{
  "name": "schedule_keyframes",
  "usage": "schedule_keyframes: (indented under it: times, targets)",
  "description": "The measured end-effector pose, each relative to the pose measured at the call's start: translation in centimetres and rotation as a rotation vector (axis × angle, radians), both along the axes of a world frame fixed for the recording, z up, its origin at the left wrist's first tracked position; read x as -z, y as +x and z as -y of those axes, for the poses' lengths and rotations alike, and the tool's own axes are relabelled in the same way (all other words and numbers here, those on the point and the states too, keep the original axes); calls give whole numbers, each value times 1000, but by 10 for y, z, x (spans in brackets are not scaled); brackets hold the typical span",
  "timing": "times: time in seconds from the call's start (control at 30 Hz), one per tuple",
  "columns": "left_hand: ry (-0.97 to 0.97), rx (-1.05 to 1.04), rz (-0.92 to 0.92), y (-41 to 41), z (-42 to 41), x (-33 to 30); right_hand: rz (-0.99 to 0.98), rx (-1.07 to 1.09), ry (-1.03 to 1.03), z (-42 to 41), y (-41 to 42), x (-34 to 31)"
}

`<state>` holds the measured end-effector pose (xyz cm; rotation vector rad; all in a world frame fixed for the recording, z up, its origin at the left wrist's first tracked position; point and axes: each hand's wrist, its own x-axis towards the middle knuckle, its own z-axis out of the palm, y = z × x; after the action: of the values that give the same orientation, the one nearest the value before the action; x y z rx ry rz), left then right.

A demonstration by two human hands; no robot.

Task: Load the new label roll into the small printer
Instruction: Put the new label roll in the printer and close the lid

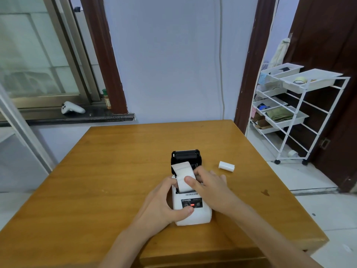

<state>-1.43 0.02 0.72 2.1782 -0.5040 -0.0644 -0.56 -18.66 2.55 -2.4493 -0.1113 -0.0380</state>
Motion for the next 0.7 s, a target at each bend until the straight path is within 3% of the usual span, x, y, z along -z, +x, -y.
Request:
schedule_keyframes:
  times: [0.2,0.43,0.6,0.7]
  targets:
    - [-4,7,13,1,0,2,-55,-91,-106,0,-1,-4]
    - [1,15,3,1,-1,1,-72,-140,23,6,5,-12]
    - [54,0,-12,1,-1,0,54,-132,-202,10,7,-11]
    - [66,-3,-8,1,-1,1,30,-107,-119,11,8,-9]
